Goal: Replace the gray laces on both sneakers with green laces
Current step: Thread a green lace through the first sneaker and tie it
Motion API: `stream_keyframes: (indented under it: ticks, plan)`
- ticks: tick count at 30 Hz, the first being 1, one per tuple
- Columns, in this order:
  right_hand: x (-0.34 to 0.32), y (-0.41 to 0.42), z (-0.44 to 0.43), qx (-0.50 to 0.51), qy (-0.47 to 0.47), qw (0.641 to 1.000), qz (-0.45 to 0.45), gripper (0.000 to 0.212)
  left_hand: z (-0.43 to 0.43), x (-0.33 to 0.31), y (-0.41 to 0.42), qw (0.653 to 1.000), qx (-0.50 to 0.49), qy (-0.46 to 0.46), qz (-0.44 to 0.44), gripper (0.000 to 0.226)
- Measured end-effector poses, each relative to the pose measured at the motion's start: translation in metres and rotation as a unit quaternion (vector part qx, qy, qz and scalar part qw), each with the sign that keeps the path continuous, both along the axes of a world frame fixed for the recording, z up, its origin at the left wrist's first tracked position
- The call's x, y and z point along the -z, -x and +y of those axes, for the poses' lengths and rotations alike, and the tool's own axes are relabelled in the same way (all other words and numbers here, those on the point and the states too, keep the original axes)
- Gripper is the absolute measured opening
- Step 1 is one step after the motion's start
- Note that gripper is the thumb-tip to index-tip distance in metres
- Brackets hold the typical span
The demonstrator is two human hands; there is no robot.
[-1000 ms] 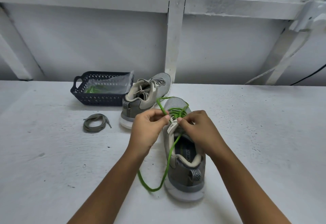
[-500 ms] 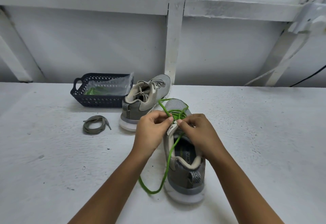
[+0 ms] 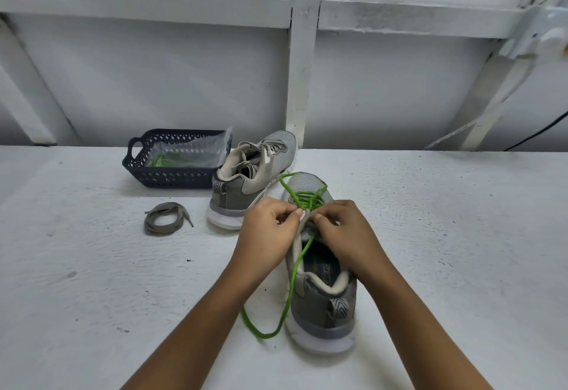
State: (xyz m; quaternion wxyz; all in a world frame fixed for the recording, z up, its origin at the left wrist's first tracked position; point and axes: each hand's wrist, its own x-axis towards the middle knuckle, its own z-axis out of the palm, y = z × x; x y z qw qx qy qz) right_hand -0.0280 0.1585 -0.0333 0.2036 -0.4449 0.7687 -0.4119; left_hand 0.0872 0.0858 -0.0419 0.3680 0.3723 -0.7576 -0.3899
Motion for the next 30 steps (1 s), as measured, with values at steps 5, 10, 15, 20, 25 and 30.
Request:
stream_keyframes:
  ticks: [5, 10, 15, 20, 25, 30]
  plan:
    - [-0.002, -0.001, 0.004, -0.029, -0.007, 0.999, 0.038, 0.007, 0.009, 0.003, -0.001, 1.0, 0.001, 0.0, 0.007, 0.017]
    - [-0.004, -0.002, 0.007, -0.034, 0.004, 0.998, 0.056, 0.003, 0.024, 0.003, -0.002, 1.0, -0.01, -0.011, -0.003, 0.043]
    - [-0.007, 0.0, 0.019, 0.021, 0.082, 0.996, 0.039, 0.018, 0.031, 0.011, 0.001, 0.998, -0.059, -0.007, -0.01, 0.033]
    - [-0.031, 0.012, 0.025, 0.081, 0.229, 0.881, -0.405, 0.025, 0.034, 0.013, 0.002, 0.997, -0.08, -0.011, -0.002, 0.032]
    - [-0.041, 0.016, 0.024, 0.044, 0.243, 0.783, -0.571, 0.029, 0.036, 0.014, 0.003, 0.996, -0.089, 0.0, 0.005, 0.031]
    - [-0.053, 0.027, 0.039, -0.073, -0.075, 0.972, -0.21, 0.023, 0.034, 0.016, 0.002, 0.997, -0.083, -0.002, 0.007, 0.031]
